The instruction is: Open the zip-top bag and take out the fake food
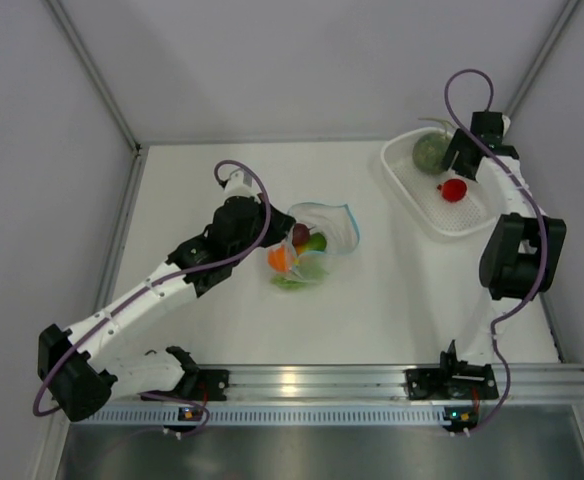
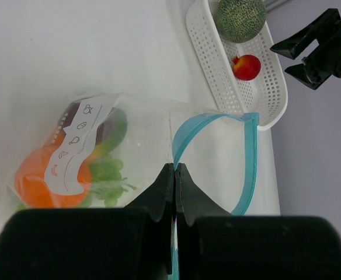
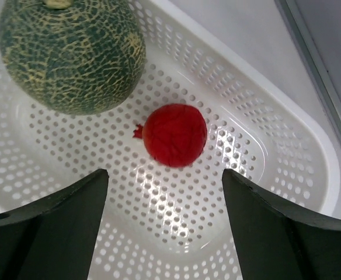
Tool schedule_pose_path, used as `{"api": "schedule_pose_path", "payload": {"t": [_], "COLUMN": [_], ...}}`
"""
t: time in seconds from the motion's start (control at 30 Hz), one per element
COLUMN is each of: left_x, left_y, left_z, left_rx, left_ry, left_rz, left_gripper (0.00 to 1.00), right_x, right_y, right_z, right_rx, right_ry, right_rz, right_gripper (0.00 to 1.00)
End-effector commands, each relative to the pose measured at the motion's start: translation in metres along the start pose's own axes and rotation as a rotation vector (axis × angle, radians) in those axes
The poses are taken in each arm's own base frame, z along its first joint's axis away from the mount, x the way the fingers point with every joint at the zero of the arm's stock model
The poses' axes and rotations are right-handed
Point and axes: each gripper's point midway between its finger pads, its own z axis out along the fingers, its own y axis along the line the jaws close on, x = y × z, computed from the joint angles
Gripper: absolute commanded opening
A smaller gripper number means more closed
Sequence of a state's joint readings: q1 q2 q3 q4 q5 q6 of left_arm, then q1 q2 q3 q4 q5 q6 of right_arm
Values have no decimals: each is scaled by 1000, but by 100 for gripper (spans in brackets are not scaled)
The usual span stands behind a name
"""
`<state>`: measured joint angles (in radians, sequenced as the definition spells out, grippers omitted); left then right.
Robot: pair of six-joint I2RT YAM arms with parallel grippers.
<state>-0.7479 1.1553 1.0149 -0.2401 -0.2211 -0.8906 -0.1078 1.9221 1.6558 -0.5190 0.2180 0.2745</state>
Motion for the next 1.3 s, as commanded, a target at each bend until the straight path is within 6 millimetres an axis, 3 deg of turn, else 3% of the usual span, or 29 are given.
{"api": "schedule_pose_path", "payload": {"t": [0.0, 0.17, 0.3, 0.37, 0.4, 0.57, 0.7, 0.93, 1.1, 1.27], "left_x": [-24, -27, -27, -26, -25, -27, -30, -27, -27, -26], "left_y": [-22, -22, -20, -18, -17, -14, -13, -7, -8, -9], "left_z": [-9, -9, -7, -4, -4, -4, -6, -5, -6, -7], "left_rx": [57, 49, 40, 29, 26, 15, 10, -6, -2, 3], "left_ry": [-65, -79, -81, -83, -83, -97, -109, -109, -109, -105], "left_rz": [-6, -12, -20, -28, -29, -37, -40, -42, -45, -53], "left_gripper": [0, 0, 0, 0, 0, 0, 0, 0, 0, 0], "right_x": [-29, -16, 14, 23, 33, 62, 86, 116, 138, 160], "right_y": [27, 72, 128, 143, 159, 194, 209, 217, 221, 233], "right_z": [-62, -119, -164, -183, -199, -259, -297, -361, -381, -377], "right_rx": [-122, -258, -409, -457, -505, -638, -723, -845, -910, -942], "right_ry": [-105, -157, -154, -169, -171, -196, -213, -266, -250, -211], "right_rz": [34, -5, -60, -74, -97, -163, -210, -292, -328, -334], "right_gripper": [79, 68, 58, 53, 52, 45, 42, 42, 42, 43]}}
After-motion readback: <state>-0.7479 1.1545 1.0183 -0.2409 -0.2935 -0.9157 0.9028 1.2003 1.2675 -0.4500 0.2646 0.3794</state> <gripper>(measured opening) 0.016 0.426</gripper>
